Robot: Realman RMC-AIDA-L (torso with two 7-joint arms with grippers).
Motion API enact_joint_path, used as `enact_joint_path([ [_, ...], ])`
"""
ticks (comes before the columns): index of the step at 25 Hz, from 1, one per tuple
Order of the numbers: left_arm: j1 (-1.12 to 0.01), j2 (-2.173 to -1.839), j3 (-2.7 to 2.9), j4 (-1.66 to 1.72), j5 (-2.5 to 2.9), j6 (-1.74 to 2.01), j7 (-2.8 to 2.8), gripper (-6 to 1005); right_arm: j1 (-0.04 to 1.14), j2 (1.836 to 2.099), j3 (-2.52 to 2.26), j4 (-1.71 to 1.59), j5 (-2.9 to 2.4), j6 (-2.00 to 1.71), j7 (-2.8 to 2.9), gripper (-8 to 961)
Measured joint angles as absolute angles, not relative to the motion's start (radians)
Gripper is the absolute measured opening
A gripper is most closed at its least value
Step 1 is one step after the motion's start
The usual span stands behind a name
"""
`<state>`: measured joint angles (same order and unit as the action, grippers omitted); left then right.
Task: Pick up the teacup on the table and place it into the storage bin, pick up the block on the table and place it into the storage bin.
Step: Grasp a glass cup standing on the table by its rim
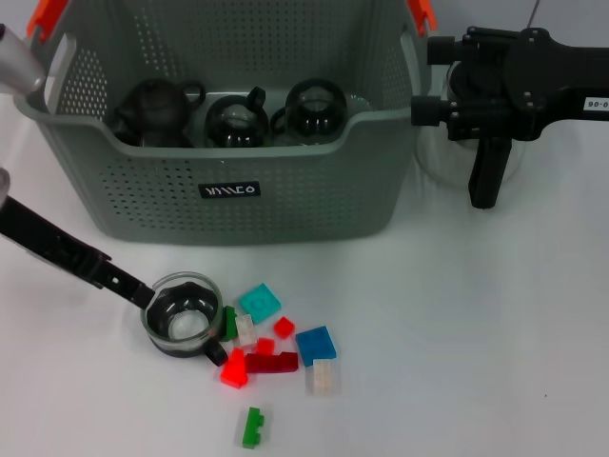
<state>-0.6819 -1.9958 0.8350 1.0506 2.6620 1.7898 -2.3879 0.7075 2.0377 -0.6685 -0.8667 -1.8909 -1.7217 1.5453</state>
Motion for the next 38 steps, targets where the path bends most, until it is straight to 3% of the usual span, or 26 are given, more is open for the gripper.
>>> enact_joint_path([
  [9, -0.716, -2.029, 0.84, 1.059, 2.674, 1.849, -2.492, 845, 0.707, 2.029, -0.669, -0.865, -1.891, -1.722, 1.542, 892],
  [19, -0.711, -2.032, 0.843, 1.11, 2.662, 1.83, -2.387, 844, 0.699, 2.022, -0.667, -0.865, -1.885, -1.723, 1.543, 893],
  [38, -0.721, -2.049, 0.911, 1.111, 2.669, 1.762, -2.116, 842, 0.698, 2.034, -0.644, -0.862, -1.87, -1.72, 1.554, 892],
])
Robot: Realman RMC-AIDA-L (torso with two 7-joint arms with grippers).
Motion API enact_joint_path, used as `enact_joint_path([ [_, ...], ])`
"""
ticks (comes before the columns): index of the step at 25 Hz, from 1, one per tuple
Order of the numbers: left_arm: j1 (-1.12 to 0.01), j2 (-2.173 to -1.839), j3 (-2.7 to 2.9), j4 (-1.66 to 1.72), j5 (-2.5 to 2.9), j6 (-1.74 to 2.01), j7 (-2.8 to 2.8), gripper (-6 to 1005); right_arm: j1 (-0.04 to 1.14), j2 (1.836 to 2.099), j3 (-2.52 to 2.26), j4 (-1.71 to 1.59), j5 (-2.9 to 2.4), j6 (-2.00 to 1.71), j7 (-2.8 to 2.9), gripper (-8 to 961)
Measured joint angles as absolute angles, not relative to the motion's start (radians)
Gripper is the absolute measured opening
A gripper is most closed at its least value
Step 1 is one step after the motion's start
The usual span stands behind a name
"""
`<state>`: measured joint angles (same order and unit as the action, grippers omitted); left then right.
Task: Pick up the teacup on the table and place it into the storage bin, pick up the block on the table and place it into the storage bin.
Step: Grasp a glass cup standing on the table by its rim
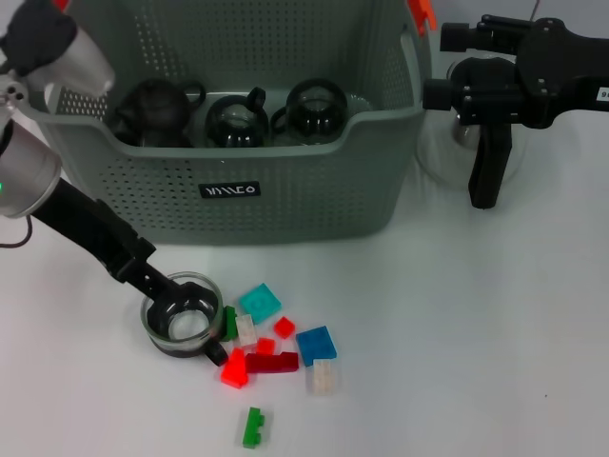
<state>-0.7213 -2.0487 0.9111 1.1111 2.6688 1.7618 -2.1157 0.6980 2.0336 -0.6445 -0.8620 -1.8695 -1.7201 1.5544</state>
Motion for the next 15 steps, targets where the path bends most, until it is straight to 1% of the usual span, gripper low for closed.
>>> enact_joint_path([
  [9, -0.732, -2.049, 1.086, 1.141, 2.684, 1.732, -2.061, 841, 0.698, 2.035, -0.644, -0.859, -1.859, -1.692, 1.555, 893],
  [11, -0.738, -2.055, 1.103, 1.142, 2.706, 1.718, -2.047, 841, 0.697, 2.037, -0.644, -0.858, -1.851, -1.69, 1.555, 893],
  [15, -0.745, -2.078, 1.123, 1.141, 2.751, 1.687, -2.018, 840, 0.695, 2.04, -0.644, -0.855, -1.842, -1.685, 1.555, 893],
])
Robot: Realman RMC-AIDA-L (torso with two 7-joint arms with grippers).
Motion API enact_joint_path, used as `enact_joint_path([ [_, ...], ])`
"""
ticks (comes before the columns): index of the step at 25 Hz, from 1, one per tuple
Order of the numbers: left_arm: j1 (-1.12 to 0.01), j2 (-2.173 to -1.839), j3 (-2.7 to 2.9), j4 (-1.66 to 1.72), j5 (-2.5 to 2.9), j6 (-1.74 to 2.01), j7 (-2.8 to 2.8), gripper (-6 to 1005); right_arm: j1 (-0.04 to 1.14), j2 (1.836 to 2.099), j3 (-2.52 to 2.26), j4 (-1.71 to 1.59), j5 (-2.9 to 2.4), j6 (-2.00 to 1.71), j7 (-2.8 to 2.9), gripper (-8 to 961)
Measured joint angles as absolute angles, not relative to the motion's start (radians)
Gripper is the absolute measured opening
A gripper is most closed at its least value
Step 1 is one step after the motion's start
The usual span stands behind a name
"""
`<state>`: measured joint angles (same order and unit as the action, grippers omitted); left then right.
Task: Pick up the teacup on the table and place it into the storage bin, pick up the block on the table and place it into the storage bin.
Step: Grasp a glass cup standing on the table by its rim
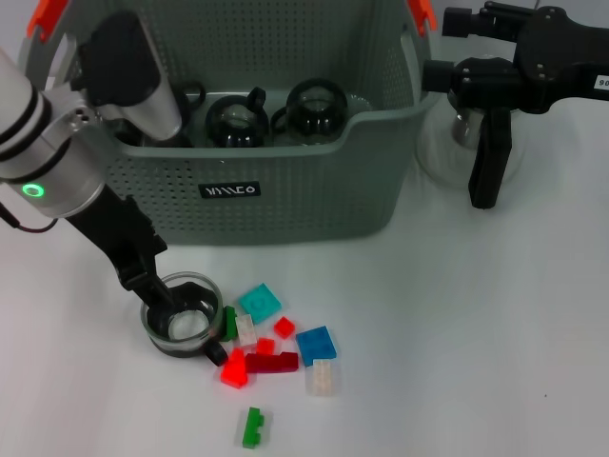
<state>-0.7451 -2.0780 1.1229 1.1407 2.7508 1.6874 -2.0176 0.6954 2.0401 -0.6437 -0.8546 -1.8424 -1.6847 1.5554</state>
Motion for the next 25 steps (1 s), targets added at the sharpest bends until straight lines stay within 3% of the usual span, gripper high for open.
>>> enact_joint_path([
  [9, -0.754, -2.11, 1.167, 1.134, 2.768, 1.659, -1.989, 839, 0.694, 2.042, -0.637, -0.854, -1.842, -1.684, 1.555, 893],
  [25, -0.759, -2.129, 1.196, 1.082, 2.776, 1.596, -1.98, 837, 0.671, 2.042, -0.635, -0.854, -1.835, -1.692, 1.551, 893],
])
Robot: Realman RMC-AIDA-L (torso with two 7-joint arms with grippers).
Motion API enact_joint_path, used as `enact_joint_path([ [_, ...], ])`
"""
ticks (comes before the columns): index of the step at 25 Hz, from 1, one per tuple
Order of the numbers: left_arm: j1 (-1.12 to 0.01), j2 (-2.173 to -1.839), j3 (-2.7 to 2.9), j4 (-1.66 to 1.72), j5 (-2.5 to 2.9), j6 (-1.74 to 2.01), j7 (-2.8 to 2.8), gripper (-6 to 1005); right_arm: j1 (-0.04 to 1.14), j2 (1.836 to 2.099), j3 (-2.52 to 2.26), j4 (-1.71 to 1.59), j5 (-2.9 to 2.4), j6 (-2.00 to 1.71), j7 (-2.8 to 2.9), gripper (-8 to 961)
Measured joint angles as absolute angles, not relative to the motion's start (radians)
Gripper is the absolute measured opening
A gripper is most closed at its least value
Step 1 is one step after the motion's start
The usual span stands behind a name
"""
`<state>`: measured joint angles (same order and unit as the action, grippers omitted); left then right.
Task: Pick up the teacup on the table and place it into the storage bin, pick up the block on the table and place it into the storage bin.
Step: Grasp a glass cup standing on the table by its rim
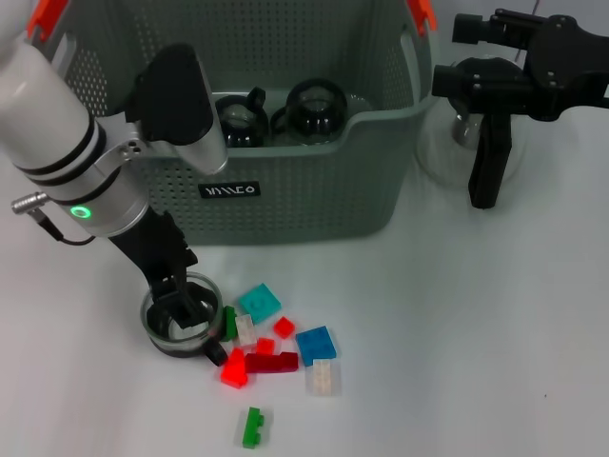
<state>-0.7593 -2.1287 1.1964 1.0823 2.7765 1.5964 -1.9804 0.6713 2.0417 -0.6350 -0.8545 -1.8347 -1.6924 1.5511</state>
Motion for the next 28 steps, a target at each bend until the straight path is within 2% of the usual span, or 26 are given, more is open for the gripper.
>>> enact_joint_path([
  [7, -0.767, -2.129, 1.201, 1.046, 2.778, 1.581, -1.983, 836, 0.668, 2.042, -0.635, -0.854, -1.835, -1.693, 1.547, 893],
  [13, -0.774, -2.127, 1.2, 1.021, 2.789, 1.572, -1.988, 664, 0.668, 2.04, -0.635, -0.849, -1.835, -1.69, 1.545, 894],
  [18, -0.79, -2.125, 1.199, 0.989, 2.802, 1.57, -1.989, 395, 0.67, 2.04, -0.635, -0.848, -1.834, -1.689, 1.543, 892],
  [21, -0.805, -2.124, 1.196, 0.961, 2.816, 1.569, -1.995, 185, 0.67, 2.04, -0.635, -0.848, -1.832, -1.689, 1.543, 890],
  [28, -0.82, -2.114, 1.186, 0.944, 2.819, 1.587, -2.0, 121, 0.671, 2.037, -0.633, -0.848, -1.821, -1.69, 1.541, 887],
])
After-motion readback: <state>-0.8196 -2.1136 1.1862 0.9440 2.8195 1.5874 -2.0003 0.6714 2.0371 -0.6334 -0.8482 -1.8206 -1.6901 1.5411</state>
